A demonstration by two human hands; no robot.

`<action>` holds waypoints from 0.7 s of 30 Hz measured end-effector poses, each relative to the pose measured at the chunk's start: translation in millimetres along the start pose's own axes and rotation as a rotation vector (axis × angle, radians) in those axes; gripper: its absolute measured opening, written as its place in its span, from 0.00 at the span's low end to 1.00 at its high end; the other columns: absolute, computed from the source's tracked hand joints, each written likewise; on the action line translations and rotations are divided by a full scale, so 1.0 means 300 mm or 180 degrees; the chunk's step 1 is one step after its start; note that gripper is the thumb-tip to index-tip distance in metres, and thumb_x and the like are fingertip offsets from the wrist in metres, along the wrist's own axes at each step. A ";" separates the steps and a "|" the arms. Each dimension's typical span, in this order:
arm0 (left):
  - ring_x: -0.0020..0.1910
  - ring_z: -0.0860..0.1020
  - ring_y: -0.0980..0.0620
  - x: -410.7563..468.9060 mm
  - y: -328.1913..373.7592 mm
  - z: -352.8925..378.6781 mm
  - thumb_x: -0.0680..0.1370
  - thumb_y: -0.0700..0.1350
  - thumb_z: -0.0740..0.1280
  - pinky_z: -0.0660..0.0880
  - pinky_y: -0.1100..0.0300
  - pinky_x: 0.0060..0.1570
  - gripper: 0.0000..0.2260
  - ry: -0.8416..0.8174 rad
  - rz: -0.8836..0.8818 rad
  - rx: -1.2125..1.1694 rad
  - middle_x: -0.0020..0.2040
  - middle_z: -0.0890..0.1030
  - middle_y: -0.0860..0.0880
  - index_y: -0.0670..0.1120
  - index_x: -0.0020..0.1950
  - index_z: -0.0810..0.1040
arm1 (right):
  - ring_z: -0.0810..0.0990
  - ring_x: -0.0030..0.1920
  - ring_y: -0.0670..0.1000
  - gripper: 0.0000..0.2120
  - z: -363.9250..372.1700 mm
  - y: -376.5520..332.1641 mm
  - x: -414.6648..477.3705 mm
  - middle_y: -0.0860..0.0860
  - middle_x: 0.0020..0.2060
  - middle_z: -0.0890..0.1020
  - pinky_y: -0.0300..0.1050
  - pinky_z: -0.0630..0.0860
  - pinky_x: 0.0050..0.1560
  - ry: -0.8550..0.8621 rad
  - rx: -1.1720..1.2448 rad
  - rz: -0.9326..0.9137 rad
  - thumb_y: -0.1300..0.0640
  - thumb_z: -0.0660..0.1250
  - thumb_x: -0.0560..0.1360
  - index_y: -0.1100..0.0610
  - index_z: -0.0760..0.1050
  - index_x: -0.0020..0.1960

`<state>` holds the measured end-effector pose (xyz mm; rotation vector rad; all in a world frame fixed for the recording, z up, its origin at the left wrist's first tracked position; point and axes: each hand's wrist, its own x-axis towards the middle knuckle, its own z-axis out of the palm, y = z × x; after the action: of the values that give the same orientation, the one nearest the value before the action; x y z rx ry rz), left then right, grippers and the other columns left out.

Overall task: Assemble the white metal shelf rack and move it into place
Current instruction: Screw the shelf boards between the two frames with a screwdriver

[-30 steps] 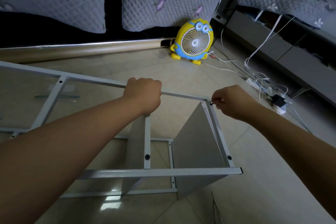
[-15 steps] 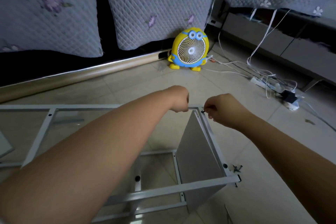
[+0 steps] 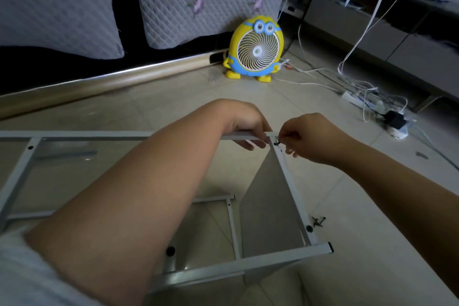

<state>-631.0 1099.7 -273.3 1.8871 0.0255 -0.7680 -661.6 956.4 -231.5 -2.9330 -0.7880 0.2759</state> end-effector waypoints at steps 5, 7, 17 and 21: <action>0.31 0.79 0.60 -0.009 -0.009 0.001 0.77 0.36 0.58 0.69 0.68 0.27 0.09 0.0140 -0.0011 0.0167 0.42 0.77 0.52 0.47 0.50 0.75 | 0.81 0.39 0.50 0.08 0.032 0.026 -0.002 0.54 0.41 0.83 0.34 0.75 0.42 0.0143 0.0626 0.0140 0.63 0.61 0.77 0.61 0.79 0.48; 0.26 0.78 0.62 -0.003 -0.013 0.006 0.77 0.38 0.58 0.67 0.70 0.25 0.10 0.0233 0.0097 0.0434 0.42 0.77 0.53 0.48 0.54 0.75 | 0.80 0.34 0.45 0.07 0.054 0.040 -0.025 0.54 0.38 0.83 0.27 0.73 0.34 0.0196 0.1040 0.0289 0.63 0.62 0.76 0.61 0.79 0.46; 0.37 0.78 0.56 -0.015 -0.008 0.034 0.82 0.47 0.54 0.68 0.65 0.35 0.14 -0.0220 0.0151 0.0893 0.63 0.67 0.55 0.51 0.67 0.68 | 0.79 0.42 0.55 0.12 0.127 0.071 -0.091 0.55 0.36 0.79 0.47 0.77 0.43 0.0566 0.3230 0.1700 0.62 0.50 0.81 0.59 0.68 0.41; 0.38 0.79 0.56 -0.019 -0.012 0.025 0.82 0.46 0.54 0.69 0.65 0.36 0.09 -0.0241 0.0208 0.0755 0.59 0.69 0.55 0.53 0.59 0.71 | 0.79 0.47 0.53 0.14 0.198 0.060 -0.131 0.53 0.45 0.80 0.43 0.76 0.46 0.0217 0.4358 0.1619 0.60 0.49 0.82 0.58 0.67 0.39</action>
<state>-640.6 1096.8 -275.2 2.0696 -0.1812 -0.8263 -698.1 923.4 -286.1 -1.7216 0.2044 0.4811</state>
